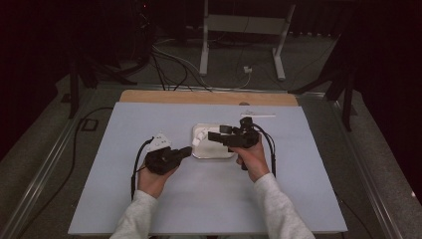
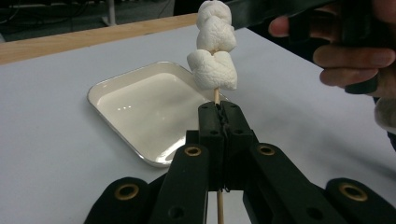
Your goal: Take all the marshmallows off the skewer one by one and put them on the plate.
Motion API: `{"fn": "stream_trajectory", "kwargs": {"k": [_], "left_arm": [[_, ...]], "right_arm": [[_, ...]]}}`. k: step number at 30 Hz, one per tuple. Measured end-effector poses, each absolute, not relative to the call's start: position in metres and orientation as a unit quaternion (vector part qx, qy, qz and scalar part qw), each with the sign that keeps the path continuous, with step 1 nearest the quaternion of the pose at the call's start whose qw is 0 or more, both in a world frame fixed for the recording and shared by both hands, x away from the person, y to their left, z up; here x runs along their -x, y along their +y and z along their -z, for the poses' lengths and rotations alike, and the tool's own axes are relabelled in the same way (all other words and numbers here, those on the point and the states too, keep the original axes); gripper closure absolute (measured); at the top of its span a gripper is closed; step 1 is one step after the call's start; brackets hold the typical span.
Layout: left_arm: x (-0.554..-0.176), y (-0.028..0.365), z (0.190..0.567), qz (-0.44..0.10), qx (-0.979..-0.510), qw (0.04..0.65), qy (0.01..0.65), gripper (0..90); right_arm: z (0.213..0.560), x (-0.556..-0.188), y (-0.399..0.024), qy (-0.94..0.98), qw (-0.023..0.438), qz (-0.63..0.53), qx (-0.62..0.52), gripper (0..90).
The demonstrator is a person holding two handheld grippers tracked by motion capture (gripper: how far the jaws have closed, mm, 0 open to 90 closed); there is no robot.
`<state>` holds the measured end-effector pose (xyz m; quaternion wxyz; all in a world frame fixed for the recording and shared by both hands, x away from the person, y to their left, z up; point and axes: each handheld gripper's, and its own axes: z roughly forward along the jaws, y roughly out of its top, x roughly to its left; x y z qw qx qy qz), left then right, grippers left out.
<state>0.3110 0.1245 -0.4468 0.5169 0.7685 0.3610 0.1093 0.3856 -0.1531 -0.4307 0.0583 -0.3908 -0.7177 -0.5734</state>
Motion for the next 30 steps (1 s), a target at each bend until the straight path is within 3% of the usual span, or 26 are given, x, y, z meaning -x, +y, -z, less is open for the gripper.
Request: {"fn": "stream_trajectory", "kwargs": {"k": [4,6,22,30], "left_arm": [[-0.31,0.121,0.448,-0.106,-0.772,0.516,0.356,90.0],[-0.31,0.12,0.449,-0.106,-0.773,0.516,0.355,90.0],[-0.31,0.121,0.451,-0.101,-0.77,0.518,0.359,90.0],[-0.31,0.117,0.454,-0.099,-0.776,0.513,0.352,90.0]], "right_arm": [[0.433,-0.388,-0.151,-0.699,0.092,0.584,0.402,39.6],[0.436,-0.393,-0.152,-0.675,0.134,0.596,0.414,52.2],[0.445,-0.396,-0.147,-0.672,0.177,0.578,0.429,65.7],[0.439,-0.393,-0.148,-0.68,0.162,0.581,0.417,75.8]]}}
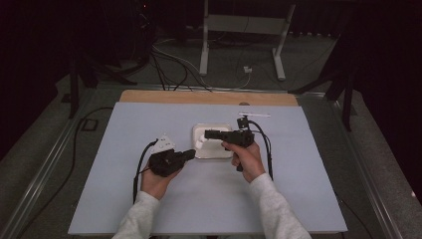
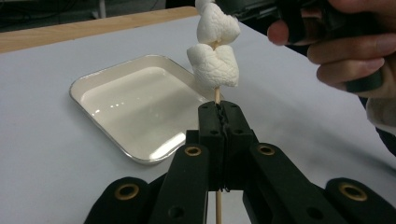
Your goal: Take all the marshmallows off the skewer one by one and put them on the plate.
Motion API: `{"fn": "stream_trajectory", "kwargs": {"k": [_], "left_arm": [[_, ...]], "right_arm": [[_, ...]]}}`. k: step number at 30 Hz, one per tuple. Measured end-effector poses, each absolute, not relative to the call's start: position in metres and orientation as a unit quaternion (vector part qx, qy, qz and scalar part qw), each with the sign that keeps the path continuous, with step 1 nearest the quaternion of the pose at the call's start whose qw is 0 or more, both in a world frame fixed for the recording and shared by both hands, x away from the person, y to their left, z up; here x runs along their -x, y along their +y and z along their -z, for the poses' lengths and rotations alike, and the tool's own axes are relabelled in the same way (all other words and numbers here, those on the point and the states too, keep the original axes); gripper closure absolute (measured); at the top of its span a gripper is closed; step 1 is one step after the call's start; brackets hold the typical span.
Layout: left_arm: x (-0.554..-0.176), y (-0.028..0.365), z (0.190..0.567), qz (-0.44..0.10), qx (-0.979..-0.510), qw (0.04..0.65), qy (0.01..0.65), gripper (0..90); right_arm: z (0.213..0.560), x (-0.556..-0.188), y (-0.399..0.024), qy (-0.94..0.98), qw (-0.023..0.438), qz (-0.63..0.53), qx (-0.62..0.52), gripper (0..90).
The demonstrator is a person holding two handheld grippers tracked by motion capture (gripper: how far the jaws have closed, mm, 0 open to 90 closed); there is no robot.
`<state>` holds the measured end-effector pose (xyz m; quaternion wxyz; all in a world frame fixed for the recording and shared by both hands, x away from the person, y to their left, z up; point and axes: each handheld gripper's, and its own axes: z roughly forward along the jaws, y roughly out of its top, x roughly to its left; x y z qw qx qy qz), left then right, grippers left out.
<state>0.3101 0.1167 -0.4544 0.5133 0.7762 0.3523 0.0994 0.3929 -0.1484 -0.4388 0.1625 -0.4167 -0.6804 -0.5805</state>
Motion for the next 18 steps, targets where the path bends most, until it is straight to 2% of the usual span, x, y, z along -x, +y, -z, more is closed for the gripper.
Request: {"fn": "stream_trajectory", "kwargs": {"k": [18], "left_arm": [[-0.3106,0.1211,0.456,-0.101,-0.784,0.507,0.343,90.0]], "right_arm": [[0.4341,-0.3926,-0.1503,-0.683,0.141,0.57,0.435,80.9]]}}
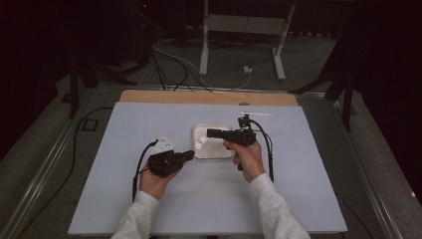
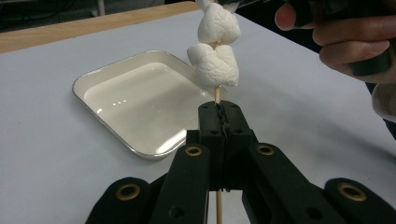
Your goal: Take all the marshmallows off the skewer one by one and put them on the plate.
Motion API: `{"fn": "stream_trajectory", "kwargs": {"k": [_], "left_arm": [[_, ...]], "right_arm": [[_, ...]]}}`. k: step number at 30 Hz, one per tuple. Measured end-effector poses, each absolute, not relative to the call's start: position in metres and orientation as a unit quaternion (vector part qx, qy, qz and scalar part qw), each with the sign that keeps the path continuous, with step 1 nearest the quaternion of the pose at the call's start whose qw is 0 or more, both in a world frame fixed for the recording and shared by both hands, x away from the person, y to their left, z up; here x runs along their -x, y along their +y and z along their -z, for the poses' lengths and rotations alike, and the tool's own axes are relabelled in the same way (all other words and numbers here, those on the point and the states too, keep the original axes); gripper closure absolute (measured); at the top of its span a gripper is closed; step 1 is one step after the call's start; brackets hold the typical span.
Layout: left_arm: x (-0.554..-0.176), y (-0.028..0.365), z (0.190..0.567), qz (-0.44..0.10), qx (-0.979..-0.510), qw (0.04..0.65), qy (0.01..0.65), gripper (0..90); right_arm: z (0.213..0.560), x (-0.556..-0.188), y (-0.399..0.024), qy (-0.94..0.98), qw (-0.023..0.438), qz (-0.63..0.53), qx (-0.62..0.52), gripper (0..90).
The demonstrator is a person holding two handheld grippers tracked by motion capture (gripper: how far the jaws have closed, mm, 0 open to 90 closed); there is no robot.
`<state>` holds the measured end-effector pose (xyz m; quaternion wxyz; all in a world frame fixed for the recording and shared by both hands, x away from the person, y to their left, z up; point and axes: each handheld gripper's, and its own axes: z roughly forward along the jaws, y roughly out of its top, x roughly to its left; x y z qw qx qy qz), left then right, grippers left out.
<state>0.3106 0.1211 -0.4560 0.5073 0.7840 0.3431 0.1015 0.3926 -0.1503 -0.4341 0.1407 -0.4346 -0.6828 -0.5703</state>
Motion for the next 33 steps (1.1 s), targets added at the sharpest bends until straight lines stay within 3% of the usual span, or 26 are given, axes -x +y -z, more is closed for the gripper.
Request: {"fn": "stream_trajectory", "kwargs": {"k": [33], "left_arm": [[-0.3119,0.1286,0.4562,-0.098,-0.793,0.502,0.331,90.0]], "right_arm": [[0.4279,-0.3945,-0.1581,-0.673,0.096,0.578,0.452,85.6]]}}
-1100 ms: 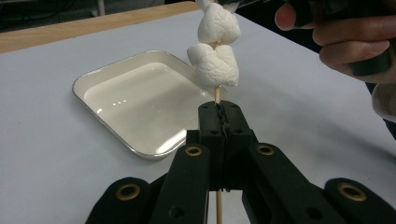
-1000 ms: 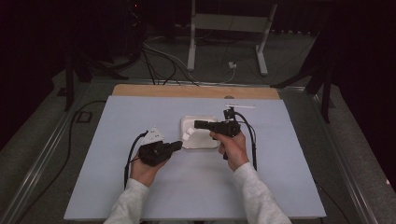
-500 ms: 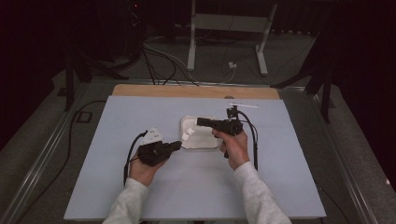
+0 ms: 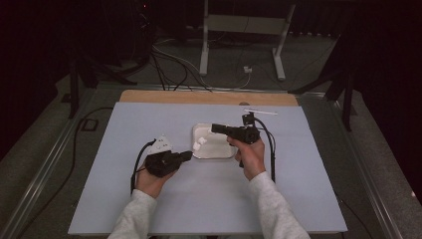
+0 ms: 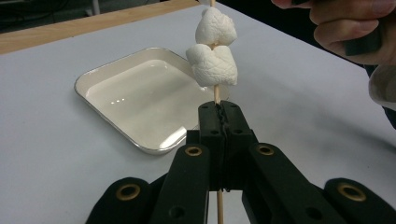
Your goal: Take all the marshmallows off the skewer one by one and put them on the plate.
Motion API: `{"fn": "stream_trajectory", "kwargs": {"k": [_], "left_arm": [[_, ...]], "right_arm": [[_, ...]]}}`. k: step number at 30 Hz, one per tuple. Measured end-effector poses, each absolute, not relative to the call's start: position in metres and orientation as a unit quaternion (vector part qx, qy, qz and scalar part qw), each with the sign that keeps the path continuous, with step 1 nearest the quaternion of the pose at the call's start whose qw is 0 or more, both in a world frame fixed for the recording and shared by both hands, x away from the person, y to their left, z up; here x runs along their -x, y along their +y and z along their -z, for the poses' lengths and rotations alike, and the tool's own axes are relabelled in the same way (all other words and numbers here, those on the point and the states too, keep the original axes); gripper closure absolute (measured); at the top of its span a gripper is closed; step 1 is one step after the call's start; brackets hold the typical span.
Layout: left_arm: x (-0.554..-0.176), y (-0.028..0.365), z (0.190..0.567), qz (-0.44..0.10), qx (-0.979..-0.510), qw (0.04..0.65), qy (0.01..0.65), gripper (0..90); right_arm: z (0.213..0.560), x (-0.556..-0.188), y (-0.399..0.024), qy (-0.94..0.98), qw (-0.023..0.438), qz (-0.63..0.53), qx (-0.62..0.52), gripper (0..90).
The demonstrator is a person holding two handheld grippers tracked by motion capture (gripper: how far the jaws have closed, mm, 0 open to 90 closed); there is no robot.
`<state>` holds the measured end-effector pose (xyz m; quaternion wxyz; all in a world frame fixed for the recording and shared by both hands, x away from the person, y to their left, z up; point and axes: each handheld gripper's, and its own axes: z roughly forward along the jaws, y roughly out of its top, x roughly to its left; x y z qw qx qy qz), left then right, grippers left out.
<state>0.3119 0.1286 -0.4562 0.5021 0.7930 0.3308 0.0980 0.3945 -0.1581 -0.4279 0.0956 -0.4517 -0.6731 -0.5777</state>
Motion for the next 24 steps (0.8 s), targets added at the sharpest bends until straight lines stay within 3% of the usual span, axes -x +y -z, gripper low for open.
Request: {"fn": "stream_trajectory", "kwargs": {"k": [2,3,9,24], "left_arm": [[-0.312,0.13,0.457,-0.097,-0.793,0.503,0.33,90.0],[-0.312,0.13,0.457,-0.103,-0.801,0.49,0.33,90.0],[-0.314,0.145,0.462,-0.08,-0.784,0.506,0.35,90.0],[-0.313,0.144,0.459,-0.095,-0.784,0.501,0.354,90.0]], "right_arm": [[0.428,-0.395,-0.159,-0.673,0.095,0.578,0.452,85.8],[0.426,-0.395,-0.163,-0.665,0.059,0.581,0.466,86.3],[0.417,-0.404,-0.199,-0.643,0.043,0.589,0.487,85.5],[0.44,-0.411,-0.193,-0.676,0.021,0.544,0.497,83.2]]}}
